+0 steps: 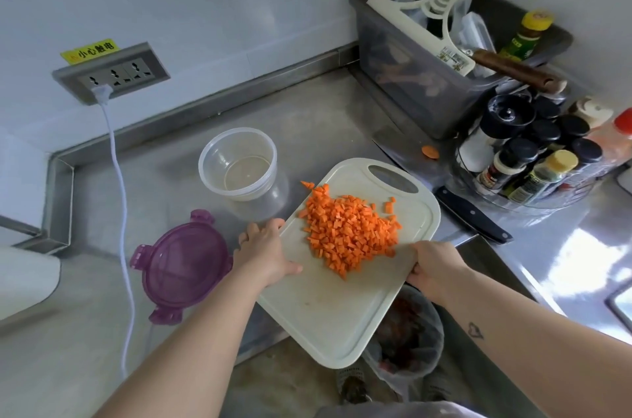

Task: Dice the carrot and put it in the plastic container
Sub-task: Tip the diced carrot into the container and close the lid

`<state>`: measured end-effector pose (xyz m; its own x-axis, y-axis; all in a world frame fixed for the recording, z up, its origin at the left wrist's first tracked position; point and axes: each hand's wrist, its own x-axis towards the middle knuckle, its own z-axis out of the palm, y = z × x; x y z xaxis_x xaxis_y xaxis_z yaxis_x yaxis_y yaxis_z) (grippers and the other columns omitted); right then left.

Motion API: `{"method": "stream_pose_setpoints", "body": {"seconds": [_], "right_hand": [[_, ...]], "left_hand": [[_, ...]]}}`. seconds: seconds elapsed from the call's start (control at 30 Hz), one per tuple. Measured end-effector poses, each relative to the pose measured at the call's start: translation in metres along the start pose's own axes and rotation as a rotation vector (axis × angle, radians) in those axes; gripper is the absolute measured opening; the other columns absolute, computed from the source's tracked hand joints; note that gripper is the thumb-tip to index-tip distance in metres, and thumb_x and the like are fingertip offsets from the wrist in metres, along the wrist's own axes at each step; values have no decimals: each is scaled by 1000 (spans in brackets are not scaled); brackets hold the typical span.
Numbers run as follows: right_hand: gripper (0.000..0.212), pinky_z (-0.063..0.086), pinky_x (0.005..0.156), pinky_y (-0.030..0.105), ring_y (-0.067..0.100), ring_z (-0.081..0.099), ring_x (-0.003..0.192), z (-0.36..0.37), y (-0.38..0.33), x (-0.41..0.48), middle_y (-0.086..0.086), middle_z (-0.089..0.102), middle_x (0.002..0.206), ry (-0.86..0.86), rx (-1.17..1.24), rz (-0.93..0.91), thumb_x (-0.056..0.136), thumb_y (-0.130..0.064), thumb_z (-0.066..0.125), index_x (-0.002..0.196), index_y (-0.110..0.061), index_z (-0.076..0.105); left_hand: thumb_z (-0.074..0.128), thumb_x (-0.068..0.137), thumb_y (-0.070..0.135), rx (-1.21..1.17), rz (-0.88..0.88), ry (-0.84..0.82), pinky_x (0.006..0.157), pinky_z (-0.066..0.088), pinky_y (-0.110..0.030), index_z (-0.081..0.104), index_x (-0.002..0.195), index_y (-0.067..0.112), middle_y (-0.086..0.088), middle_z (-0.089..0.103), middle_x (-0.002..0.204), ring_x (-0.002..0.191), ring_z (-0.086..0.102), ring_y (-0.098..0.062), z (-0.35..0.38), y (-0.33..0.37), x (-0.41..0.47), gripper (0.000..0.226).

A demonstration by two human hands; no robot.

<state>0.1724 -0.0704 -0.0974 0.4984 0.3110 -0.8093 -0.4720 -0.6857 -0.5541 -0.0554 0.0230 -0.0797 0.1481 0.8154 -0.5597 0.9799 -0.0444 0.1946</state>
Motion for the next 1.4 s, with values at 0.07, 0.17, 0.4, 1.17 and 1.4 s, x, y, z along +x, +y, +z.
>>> {"method": "stream_pose_setpoints", "body": {"seconds": [0.07,0.17,0.4,1.17,1.4], "right_hand": [[14,55,85,56,40,64,98,3,5,0,25,65,106,-12,39,13,89,4,48,94,-2,59],[18,52,88,58,41,62,99,7,3,-6,24,63,106,25,73,-32,93,-2,40,86,-8,56],[20,51,85,52,33,57,85,4,-34,-27,13,58,88,59,33,-255,97,-8,37,95,-6,57],[31,51,91,53,41,63,95,48,-171,-35,25,61,113,-187,-270,-422,96,-3,44,121,10,56],[28,52,90,53,45,63,103,86,-192,-48,28,62,116,-334,-561,-488,94,0,46,118,9,57]], "left_hand": [[77,72,47,0,-6,-10,108,32,-41,18,146,31,-10,27,142,134,26,-33,0,-2,-2,96],[78,70,49,-23,-25,-26,108,33,-42,18,146,31,-11,28,143,135,26,-33,0,-2,-4,99],[73,78,40,-356,101,153,94,42,-33,39,137,23,-3,43,129,112,50,-20,-25,4,-11,71],[43,97,6,-485,72,-57,67,52,-21,61,87,23,10,65,83,70,64,-7,-70,-35,-35,27],[43,102,16,-1239,-115,213,81,50,-34,49,127,11,-9,59,114,91,60,-23,-107,-39,-16,27]]}}
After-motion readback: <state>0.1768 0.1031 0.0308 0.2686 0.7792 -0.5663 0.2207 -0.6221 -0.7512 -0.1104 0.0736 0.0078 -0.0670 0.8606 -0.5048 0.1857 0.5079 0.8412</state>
